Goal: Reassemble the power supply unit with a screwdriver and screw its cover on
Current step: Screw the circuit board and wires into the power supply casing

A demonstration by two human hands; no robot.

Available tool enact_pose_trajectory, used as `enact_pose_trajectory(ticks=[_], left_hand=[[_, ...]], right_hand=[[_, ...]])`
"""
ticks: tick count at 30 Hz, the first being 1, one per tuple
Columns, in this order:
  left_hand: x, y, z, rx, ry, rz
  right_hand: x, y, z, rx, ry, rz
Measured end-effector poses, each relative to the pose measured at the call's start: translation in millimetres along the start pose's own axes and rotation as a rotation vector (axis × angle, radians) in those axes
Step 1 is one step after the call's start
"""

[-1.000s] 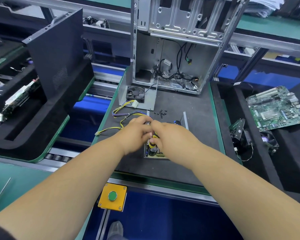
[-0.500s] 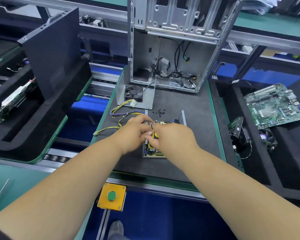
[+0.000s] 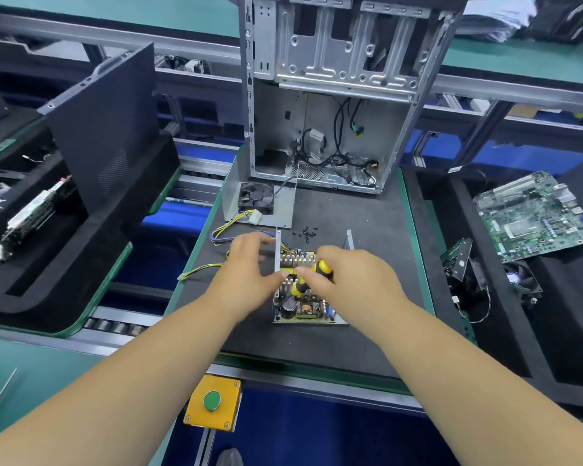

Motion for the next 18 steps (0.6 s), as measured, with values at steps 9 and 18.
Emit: enact_pose_trajectory(ticks=[9,18], left_hand=[[-17,10,8,-0.087,-0.315,-0.014],[-17,9,12,-0.311,-0.361,-0.202]], right_hand=[[-11,-43,101,-0.787,0.314,0.271],[-57,-46,114,-0.918,0.226,0.366]])
Point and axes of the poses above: each hand's wrist, its own x-axis away from the middle knuckle, its own y-axis out of the palm, z = x × y, the point moved 4 cm from there along -x, towards the middle knuckle, and after that the axes turned 5 degrees about y, right-handed, at the moved point
